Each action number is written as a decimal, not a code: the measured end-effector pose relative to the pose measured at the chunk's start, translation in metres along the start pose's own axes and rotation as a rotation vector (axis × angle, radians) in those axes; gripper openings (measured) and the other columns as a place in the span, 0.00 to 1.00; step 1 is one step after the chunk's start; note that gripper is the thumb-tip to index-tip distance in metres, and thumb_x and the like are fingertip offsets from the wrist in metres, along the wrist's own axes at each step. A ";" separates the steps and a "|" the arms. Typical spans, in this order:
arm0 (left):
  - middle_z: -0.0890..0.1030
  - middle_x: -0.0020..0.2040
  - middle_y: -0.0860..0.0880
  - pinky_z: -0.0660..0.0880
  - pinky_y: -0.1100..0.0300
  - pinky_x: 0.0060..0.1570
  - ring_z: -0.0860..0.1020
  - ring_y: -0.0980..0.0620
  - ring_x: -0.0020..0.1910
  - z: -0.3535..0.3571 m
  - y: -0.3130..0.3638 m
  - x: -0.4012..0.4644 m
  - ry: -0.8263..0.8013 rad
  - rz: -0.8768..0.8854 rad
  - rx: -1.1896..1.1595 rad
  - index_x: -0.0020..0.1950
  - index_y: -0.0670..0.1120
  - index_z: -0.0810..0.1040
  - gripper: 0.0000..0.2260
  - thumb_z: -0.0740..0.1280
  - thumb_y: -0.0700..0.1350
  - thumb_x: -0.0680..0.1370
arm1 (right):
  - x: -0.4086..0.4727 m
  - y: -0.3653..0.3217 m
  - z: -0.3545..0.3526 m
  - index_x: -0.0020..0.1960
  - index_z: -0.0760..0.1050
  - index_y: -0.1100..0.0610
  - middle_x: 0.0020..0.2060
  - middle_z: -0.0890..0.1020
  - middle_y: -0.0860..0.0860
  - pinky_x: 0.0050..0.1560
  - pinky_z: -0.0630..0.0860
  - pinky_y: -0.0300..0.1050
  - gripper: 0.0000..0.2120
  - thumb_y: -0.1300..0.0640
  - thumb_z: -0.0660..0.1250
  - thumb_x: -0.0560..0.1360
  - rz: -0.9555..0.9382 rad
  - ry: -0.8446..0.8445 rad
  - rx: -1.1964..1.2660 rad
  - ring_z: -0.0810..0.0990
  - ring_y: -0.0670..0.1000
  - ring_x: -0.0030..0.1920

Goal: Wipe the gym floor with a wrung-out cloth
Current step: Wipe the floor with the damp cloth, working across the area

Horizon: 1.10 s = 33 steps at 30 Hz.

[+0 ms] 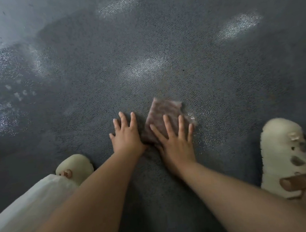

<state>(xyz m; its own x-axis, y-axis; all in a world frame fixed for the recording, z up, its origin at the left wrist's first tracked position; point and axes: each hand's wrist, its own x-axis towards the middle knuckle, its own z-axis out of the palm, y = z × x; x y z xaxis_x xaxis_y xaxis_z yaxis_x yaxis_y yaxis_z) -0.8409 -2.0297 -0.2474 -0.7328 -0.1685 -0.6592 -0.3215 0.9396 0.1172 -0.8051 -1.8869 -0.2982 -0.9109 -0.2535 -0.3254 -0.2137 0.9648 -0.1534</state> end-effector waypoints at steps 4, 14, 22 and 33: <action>0.36 0.77 0.44 0.52 0.40 0.71 0.40 0.40 0.76 -0.004 -0.002 0.003 -0.037 0.035 0.022 0.78 0.50 0.39 0.48 0.72 0.48 0.73 | -0.024 0.015 0.008 0.71 0.61 0.42 0.71 0.66 0.56 0.62 0.57 0.73 0.26 0.41 0.52 0.74 0.140 0.047 0.042 0.59 0.70 0.69; 0.34 0.76 0.44 0.52 0.40 0.72 0.38 0.39 0.75 -0.007 -0.009 0.002 -0.102 0.082 0.024 0.77 0.50 0.36 0.54 0.76 0.53 0.68 | 0.055 0.059 -0.033 0.77 0.46 0.41 0.77 0.40 0.54 0.67 0.42 0.74 0.27 0.41 0.49 0.80 0.660 0.038 0.152 0.39 0.69 0.73; 0.36 0.77 0.49 0.53 0.45 0.72 0.39 0.45 0.76 -0.007 -0.024 0.001 -0.079 0.134 -0.077 0.78 0.47 0.39 0.52 0.76 0.45 0.70 | 0.068 -0.003 -0.030 0.76 0.43 0.39 0.77 0.38 0.53 0.66 0.39 0.74 0.26 0.41 0.47 0.80 0.427 0.025 0.127 0.36 0.69 0.73; 0.35 0.77 0.46 0.51 0.51 0.73 0.40 0.46 0.76 -0.001 -0.116 -0.032 0.023 0.025 -0.078 0.78 0.52 0.40 0.47 0.73 0.47 0.72 | -0.024 -0.101 0.011 0.72 0.58 0.36 0.76 0.56 0.53 0.62 0.47 0.76 0.23 0.39 0.49 0.77 -0.209 -0.126 -0.034 0.55 0.73 0.71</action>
<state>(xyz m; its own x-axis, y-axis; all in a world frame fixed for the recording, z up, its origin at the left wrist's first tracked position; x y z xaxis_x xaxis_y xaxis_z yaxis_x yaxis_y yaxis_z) -0.7806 -2.1341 -0.2386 -0.7544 -0.1529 -0.6384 -0.3481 0.9177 0.1916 -0.7577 -1.9792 -0.2856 -0.7949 -0.4528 -0.4039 -0.4068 0.8916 -0.1989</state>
